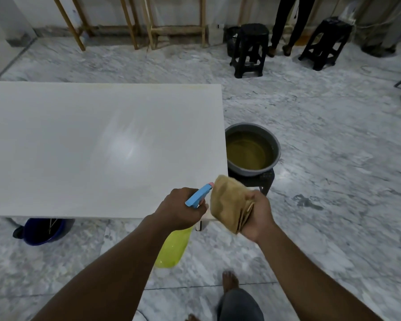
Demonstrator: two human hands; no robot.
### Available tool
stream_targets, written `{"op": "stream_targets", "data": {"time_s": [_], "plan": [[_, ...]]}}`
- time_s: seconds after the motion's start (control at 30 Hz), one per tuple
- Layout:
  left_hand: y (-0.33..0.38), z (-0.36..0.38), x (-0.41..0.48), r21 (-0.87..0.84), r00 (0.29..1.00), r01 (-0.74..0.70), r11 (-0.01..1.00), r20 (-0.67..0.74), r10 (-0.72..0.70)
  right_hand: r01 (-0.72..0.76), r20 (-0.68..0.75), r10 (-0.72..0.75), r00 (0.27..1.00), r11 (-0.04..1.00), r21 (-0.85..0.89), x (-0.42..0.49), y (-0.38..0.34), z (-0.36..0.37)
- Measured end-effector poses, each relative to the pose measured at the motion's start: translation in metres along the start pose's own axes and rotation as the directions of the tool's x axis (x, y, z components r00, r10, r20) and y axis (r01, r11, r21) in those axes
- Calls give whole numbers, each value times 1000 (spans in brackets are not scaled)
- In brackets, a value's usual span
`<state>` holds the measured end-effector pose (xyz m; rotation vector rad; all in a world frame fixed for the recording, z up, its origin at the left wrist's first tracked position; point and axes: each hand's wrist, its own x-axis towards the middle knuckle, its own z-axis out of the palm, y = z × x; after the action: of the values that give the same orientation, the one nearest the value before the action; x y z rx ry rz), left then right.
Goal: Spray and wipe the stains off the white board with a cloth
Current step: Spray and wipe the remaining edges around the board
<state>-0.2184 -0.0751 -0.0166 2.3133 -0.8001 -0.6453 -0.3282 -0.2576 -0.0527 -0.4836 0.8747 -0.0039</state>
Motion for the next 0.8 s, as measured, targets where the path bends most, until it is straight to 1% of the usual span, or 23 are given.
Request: {"op": "stream_targets", "data": {"time_s": [0.1, 0.2, 0.27, 0.33, 0.4, 0.47, 0.53, 0.57, 0.6, 0.63, 0.67, 0.7, 0.73, 0.8], "plan": [[11, -11, 28, 28, 1000, -19, 999, 17, 18, 8, 107, -14, 994, 998, 56, 13, -48, 24], [21, -23, 66, 89, 1000, 5, 996, 19, -6, 8, 147, -13, 989, 999, 34, 38, -82, 51], [28, -34, 95, 164, 996, 86, 983, -28, -82, -1, 135, 3, 991, 1000, -10, 62, -104, 71], [30, -47, 133, 213, 989, 137, 967, -81, -123, -13, 94, 22, 995, 995, -94, 99, -129, 90], [28, -62, 170, 176, 987, 140, 974, -100, -124, -17, 64, 27, 998, 988, -155, 139, -158, 113], [21, -78, 210, 98, 983, 143, 985, -134, -129, -18, 45, 29, 999, 973, -230, 185, -197, 144], [14, -91, 245, 61, 975, 158, 986, -169, -146, 62, -26, -78, 997, 916, -395, 230, -238, 178], [11, -97, 259, 61, 970, 170, 983, -186, -156, 115, -53, -168, 984, 840, -530, 252, -257, 195], [8, -101, 270, 68, 966, 172, 983, -205, -155, 167, -63, -279, 958, 724, -669, 273, -274, 211], [4, -105, 283, 74, 964, 169, 983, -222, -149, 223, -24, -395, 919, 567, -793, 295, -289, 228], [0, -108, 296, 79, 962, 165, 983, -233, -143, 269, 53, -475, 878, 398, -877, 318, -301, 240], [-4, -110, 309, 83, 961, 166, 983, -238, -142, 294, 138, -495, 858, 251, -922, 343, -309, 250], [-8, -112, 319, 84, 960, 170, 982, -239, -146, 300, 212, -475, 854, 119, -946, 370, -315, 257], [-16, -112, 336, 83, 958, 169, 982, -249, -144, 264, 294, -396, 870, -128, -956, 428, -317, 259]]}}
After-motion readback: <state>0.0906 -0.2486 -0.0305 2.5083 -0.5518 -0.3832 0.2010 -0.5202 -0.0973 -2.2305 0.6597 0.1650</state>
